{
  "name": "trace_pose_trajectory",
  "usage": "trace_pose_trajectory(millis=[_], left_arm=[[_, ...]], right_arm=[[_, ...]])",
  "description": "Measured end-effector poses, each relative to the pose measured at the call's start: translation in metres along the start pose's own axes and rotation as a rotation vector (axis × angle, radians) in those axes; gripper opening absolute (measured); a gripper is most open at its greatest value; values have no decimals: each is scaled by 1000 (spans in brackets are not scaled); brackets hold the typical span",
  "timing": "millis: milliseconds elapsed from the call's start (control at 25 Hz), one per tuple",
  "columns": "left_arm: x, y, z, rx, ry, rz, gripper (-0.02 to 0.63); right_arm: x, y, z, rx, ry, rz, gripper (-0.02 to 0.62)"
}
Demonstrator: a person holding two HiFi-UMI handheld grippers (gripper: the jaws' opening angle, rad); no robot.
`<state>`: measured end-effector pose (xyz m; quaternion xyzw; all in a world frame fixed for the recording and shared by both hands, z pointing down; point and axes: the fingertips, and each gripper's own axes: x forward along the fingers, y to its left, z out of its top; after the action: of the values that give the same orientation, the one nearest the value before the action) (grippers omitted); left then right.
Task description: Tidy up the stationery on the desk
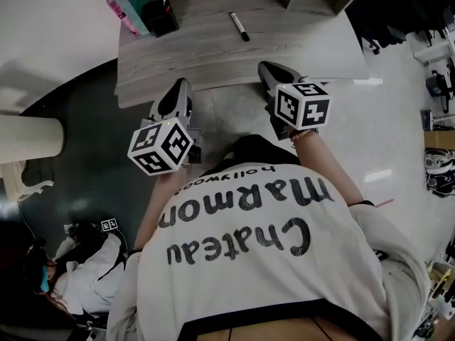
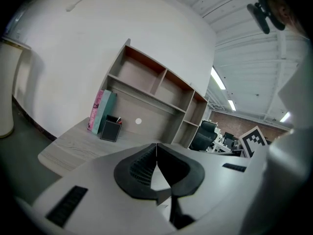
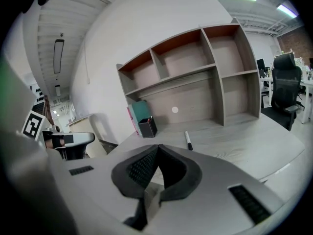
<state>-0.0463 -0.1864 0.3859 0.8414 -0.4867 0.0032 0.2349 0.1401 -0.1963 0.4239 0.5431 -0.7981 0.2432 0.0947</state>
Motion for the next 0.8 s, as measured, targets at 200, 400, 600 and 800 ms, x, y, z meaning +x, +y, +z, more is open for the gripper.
trace_pose_trajectory(millis=[200,400,600,800], left_arm=[[19,13,-26,-50,62,3,17],[40,22,-34,-77,98,5,17],[65,42,-31,-82,112,50,17],[102,50,-31,-77,142,64,17]], right_arm=[[16,-4,-22,5,65,0,9],[40,-18,-29,34,116,5,9],[67,-35,-22,52,133,21,9],[108,-64,-15,86,158,29,9]])
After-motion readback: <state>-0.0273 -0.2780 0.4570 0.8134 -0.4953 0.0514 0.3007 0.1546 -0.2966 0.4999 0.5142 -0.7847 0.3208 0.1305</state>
